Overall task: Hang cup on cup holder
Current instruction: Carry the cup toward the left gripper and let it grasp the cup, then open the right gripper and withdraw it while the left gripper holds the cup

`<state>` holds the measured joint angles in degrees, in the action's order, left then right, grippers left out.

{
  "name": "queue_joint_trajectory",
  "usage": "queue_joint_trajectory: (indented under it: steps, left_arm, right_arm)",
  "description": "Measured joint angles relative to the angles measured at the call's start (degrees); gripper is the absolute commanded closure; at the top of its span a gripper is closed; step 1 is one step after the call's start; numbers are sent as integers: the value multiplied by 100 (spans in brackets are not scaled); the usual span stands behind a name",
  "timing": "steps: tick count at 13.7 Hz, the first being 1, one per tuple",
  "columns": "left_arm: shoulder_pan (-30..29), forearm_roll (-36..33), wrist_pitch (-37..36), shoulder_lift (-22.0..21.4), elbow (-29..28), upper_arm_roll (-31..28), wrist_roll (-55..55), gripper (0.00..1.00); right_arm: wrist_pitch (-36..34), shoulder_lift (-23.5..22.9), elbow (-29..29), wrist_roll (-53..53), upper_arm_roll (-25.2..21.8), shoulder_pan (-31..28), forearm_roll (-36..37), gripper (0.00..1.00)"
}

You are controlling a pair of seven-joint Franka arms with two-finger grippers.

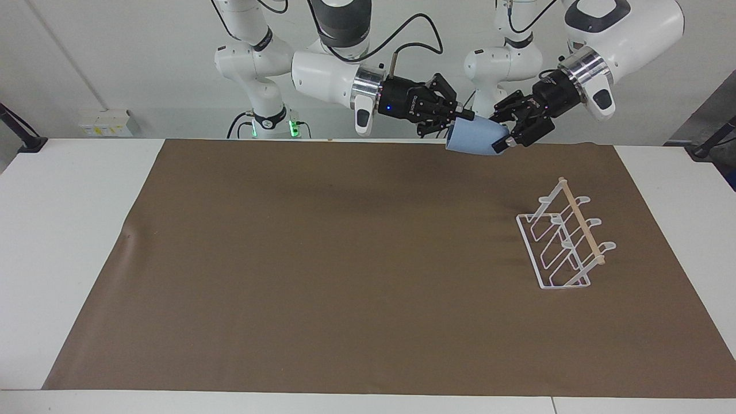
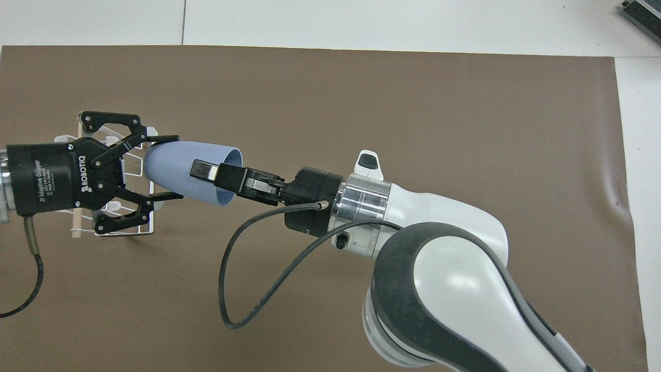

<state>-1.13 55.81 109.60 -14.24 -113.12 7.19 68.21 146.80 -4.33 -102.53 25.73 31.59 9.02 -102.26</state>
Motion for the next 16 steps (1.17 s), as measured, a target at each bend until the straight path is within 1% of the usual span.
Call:
queue_joint_trajectory:
  steps: [5,6,7,8,10,11,14,16]
  left_arm:
    - [-6,-1,-80,13,0,-40,-365,100]
    - [-6,-1,-92,14,0,-44,-387,100]
    - [-6,-1,-98,15,0,-47,-397,100]
    - [-6,-1,-104,15,0,-48,-405,100]
    - [5,0,-278,7,1,-4,-429,100]
    - [7,0,-305,7,0,21,-429,100]
    - [7,0,-343,7,1,27,-430,100]
    - [5,-32,-345,6,1,16,-435,100]
  right_arm:
    - [0,5,-11,-12,0,17,0,100]
    - [0,6,-13,-42,0,18,0,97]
    - [0,7,-14,-57,0,19,0,73]
    - [0,8,-14,-67,0,19,0,36]
    - [57,6,-8,-131,0,19,0,3]
    - [119,6,-3,-200,0,19,0,0]
    - [445,6,22,-415,57,32,0,0]
    - [508,7,52,-432,93,35,0,0]
